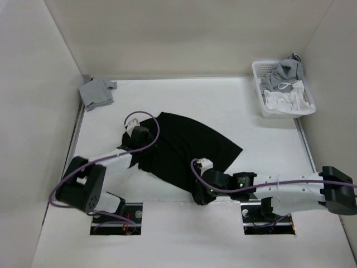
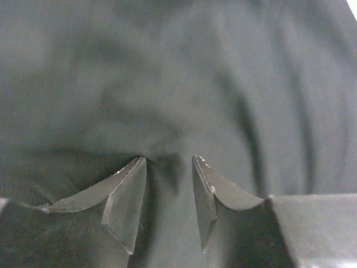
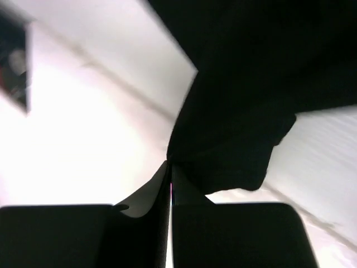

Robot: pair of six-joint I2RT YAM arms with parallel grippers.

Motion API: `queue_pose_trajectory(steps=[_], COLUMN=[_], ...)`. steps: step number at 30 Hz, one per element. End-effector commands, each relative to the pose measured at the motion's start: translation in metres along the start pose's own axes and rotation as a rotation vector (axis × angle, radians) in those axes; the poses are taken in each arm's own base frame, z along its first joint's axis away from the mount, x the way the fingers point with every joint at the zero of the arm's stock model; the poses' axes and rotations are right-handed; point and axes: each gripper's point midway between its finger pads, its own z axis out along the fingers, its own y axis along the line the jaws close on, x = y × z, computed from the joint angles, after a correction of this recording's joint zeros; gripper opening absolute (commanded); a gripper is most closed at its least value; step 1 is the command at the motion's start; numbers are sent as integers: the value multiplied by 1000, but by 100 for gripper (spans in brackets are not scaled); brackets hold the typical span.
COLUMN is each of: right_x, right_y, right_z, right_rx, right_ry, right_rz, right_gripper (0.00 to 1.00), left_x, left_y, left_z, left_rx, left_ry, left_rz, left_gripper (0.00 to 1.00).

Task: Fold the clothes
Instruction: Flatten the tank top out

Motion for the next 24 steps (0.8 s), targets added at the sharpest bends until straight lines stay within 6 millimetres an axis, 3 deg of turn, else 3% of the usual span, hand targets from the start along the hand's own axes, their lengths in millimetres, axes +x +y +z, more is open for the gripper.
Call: queue_pose_trajectory(steps=[1,2,4,6,7,10,12,14,17,19,21,24], right_x=[-18,-23,-30,-41,-52,-83,-103,-117,-129,-137,-144,-156], right_y=[69,79,94,97,93,77,59,37,-2,-32,-56,-74], right_z=[-15,-16,-16,-13,-12,-15,-17,-16,-9,-2,3,3], right_rx=[-195,-220,-255,-244,-228,-182,-143,-102,-20,49,111,175], right_ry=[-22,-35,-49,-74,-108,-215,-288,-350,-410,-435,-446,-486], right_rz=[-136,-159,-193,-198,-185,-127,-63,3,102,158,196,220], right_gripper=[4,5,11,28,37,43,45,37,11,5,6,24], left_x=[-52,-64,-99,-125,-140,-170,-172,-173,-170,-167,-158,-135], left_y=[-40,-48,-87,-122,-142,-205,-241,-259,-238,-209,-176,-106], left_z=[32,41,69,94,106,135,136,123,96,75,56,31], left_rx=[75,80,125,160,182,251,307,337,309,287,259,167], left_ry=[-101,-118,-155,-180,-196,-209,-178,-177,-216,-255,-286,-310], left_rz=[-83,-98,-96,-72,-58,17,80,146,162,130,79,8], left_gripper=[37,37,36,36,36,37,40,42,44,43,40,33])
